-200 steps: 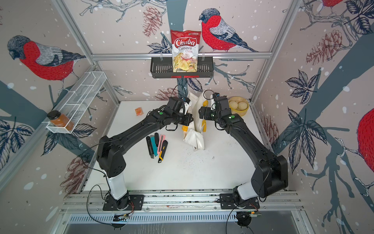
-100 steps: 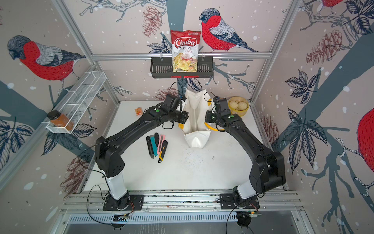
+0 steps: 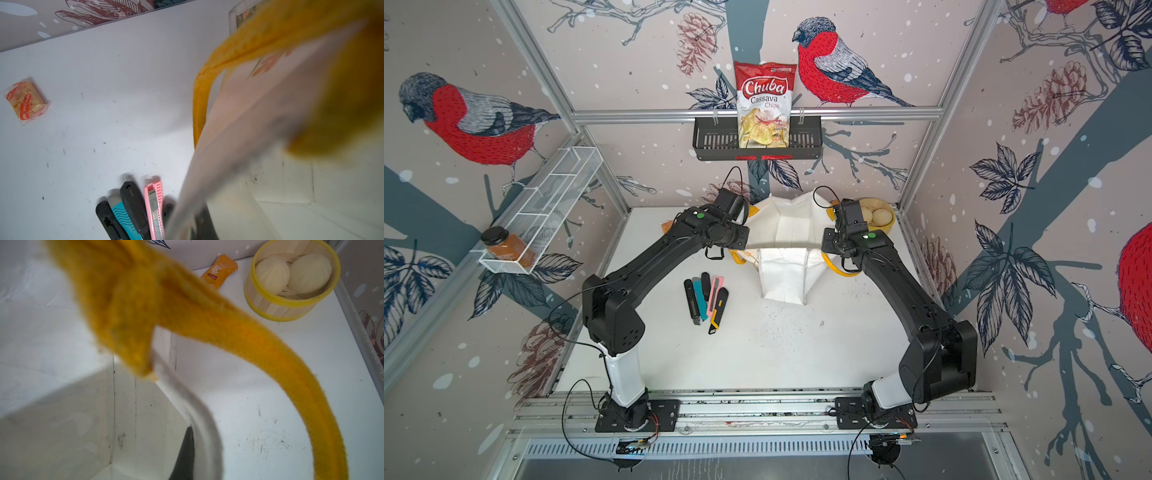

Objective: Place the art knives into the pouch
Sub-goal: Open the pouch at the center of the board.

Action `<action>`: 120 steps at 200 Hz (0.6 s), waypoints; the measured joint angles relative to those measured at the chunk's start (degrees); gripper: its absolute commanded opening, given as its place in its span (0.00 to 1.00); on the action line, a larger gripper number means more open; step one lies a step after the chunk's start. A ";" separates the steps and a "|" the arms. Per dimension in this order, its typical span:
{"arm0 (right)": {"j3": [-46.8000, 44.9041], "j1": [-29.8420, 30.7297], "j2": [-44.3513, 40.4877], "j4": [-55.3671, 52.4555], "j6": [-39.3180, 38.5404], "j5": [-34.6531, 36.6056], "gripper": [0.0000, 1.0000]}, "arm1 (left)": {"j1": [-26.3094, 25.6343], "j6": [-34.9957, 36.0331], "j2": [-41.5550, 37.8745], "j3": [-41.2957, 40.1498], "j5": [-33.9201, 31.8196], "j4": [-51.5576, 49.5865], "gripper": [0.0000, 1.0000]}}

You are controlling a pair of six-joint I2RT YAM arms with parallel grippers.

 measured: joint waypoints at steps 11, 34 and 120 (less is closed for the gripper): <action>0.09 -0.26 -0.20 -0.02 -0.07 -0.52 0.01 | 0.02 -0.04 0.00 0.39 0.61 0.11 0.00; 0.28 -0.31 -0.81 -0.74 -0.50 -1.25 0.39 | -0.20 0.59 0.90 2.43 2.84 -0.44 0.00; 7.15 5.62 -10.25 -2.80 -2.93 4.74 0.61 | -6.95 3.34 6.23 7.93 6.67 -1.57 0.00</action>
